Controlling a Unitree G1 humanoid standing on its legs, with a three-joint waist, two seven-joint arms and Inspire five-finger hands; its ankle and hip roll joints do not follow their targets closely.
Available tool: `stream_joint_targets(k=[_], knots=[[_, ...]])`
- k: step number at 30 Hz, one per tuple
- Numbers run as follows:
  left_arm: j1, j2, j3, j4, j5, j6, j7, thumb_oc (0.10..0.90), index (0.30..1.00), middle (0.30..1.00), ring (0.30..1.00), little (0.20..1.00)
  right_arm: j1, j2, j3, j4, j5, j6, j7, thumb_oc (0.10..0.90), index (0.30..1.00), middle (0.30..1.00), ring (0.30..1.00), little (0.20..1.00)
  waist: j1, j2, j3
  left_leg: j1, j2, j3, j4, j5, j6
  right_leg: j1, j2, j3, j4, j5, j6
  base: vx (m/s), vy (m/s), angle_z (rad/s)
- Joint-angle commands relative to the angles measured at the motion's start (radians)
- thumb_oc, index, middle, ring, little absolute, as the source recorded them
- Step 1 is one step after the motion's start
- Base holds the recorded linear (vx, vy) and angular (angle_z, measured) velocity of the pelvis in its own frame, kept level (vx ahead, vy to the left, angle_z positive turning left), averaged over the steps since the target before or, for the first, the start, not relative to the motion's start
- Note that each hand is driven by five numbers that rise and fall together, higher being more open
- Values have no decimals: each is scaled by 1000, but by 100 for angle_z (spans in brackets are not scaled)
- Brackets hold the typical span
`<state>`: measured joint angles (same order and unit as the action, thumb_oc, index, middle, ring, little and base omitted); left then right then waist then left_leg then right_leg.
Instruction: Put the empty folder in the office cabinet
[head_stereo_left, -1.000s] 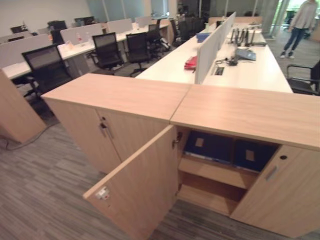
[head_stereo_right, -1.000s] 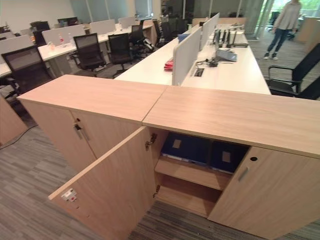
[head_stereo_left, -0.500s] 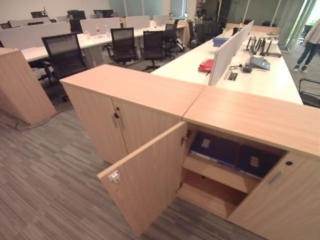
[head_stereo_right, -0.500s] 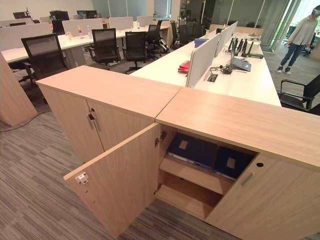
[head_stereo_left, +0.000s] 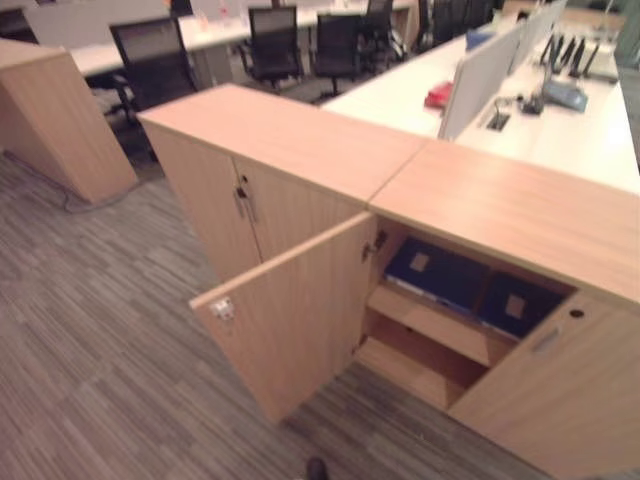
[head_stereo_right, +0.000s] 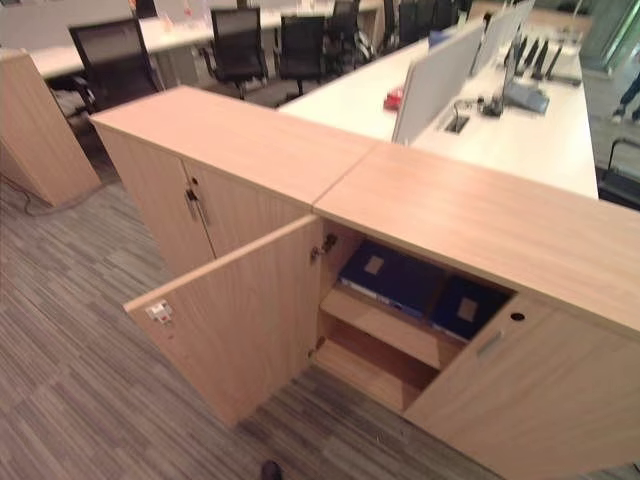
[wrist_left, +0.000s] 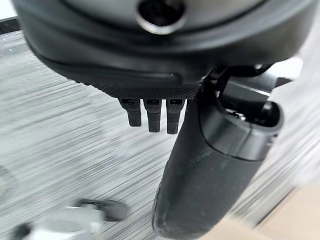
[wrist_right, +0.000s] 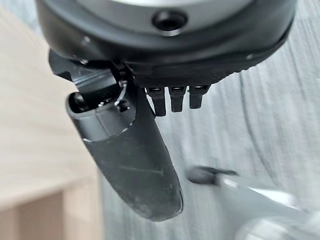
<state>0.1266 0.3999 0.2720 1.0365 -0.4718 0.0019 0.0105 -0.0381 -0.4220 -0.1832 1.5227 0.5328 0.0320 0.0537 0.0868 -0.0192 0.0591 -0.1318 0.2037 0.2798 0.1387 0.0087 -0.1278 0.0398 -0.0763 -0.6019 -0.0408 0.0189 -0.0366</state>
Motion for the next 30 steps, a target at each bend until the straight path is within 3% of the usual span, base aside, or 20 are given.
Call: stream_joint_targets(k=[1, 3, 7, 17, 30], knots=[[-61, 102, 18, -103, -33, -74, 48, 800, 900, 900, 900, 900, 8, -58, -24, 46, -7, -1, 3, 800, 900, 900, 900, 900, 21, 64, -69, 124, 48, -65, -179, 82, -35, -1, -49, -15, -44, -58, 128, -37, 240, -13], [-67, 117, 26, -136, -16, -70, 56, 800, 900, 900, 900, 900, 19, -64, -43, 44, 1, -1, 5, 800, 900, 900, 900, 900, 17, 70, -76, 131, 46, -60, -213, 96, -40, -2, -55, -30, -44, -51, 133, -18, 184, 6], [-53, 143, 43, -305, 97, -54, 63, 800, 900, 900, 900, 900, 58, -87, -98, 50, -13, 16, 24, 800, 900, 900, 900, 900, 8, 100, -110, 137, 4, -61, -226, 45, -23, 5, -101, -51, -37, -10, 158, 28, 214, 30], [-66, 169, 40, -489, 226, -33, 42, 800, 900, 900, 900, 900, 60, -68, -102, 40, -40, 37, 60, 800, 900, 900, 900, 900, 2, 78, -127, 176, -111, -47, -224, -30, 46, 9, -209, -27, -17, 59, 221, 16, 177, 1], [-66, 229, -82, -760, 277, -73, -89, 800, 900, 900, 900, 900, 71, -73, -100, 63, -62, 33, 64, 800, 900, 900, 900, 900, -18, 52, -134, 196, -145, -37, -224, -49, 68, 11, -230, -23, -20, 92, 246, 3, 21, -3]])
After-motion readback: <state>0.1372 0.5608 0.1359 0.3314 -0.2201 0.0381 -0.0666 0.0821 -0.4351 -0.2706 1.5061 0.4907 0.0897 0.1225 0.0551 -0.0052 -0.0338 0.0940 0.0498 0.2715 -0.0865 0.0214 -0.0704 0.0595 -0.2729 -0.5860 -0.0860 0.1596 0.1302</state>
